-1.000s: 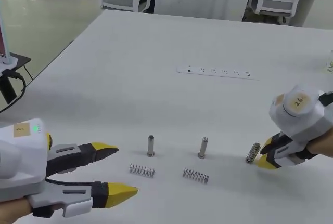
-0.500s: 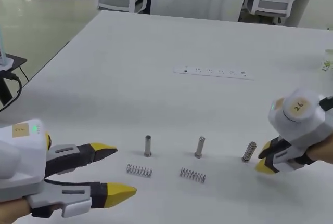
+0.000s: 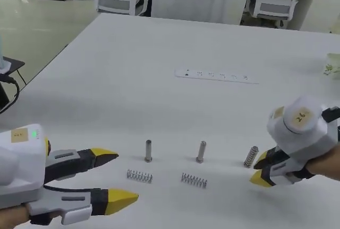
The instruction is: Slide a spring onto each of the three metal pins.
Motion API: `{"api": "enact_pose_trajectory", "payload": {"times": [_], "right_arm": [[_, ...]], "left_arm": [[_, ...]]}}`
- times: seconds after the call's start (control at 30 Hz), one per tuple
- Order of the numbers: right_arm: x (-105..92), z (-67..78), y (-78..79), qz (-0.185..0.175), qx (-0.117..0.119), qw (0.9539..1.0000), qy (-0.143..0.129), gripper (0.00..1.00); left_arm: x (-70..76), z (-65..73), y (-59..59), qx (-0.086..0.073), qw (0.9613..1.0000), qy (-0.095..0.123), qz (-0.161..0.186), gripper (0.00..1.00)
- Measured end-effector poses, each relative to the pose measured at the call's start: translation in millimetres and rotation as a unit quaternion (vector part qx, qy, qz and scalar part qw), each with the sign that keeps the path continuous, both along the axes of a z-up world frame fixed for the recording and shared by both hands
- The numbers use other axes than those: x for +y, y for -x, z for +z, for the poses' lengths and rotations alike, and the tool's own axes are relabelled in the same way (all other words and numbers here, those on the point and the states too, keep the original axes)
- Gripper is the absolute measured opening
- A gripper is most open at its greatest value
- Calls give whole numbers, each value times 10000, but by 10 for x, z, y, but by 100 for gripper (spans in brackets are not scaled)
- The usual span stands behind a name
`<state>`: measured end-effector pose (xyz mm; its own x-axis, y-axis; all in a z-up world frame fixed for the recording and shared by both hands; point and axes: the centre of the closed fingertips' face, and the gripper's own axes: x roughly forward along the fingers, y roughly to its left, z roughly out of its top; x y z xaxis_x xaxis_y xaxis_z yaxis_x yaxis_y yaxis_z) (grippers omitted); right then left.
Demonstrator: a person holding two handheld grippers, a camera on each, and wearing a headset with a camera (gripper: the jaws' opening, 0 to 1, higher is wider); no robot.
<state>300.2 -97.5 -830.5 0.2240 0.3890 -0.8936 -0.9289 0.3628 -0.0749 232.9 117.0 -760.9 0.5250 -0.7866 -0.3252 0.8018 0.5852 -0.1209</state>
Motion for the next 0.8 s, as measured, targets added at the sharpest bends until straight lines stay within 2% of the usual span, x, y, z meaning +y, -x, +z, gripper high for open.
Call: {"api": "enact_pose_trajectory", "payload": {"times": [0.53,0.8], "right_arm": [[458,76,108,448,-41,9988,-193,16],[682,42,162,740,11,9970,-204,16]], "left_arm": [[-17,37,13,-36,10000,-1,-2,50],[-18,44,17,-46,10000,3,11,50]]}}
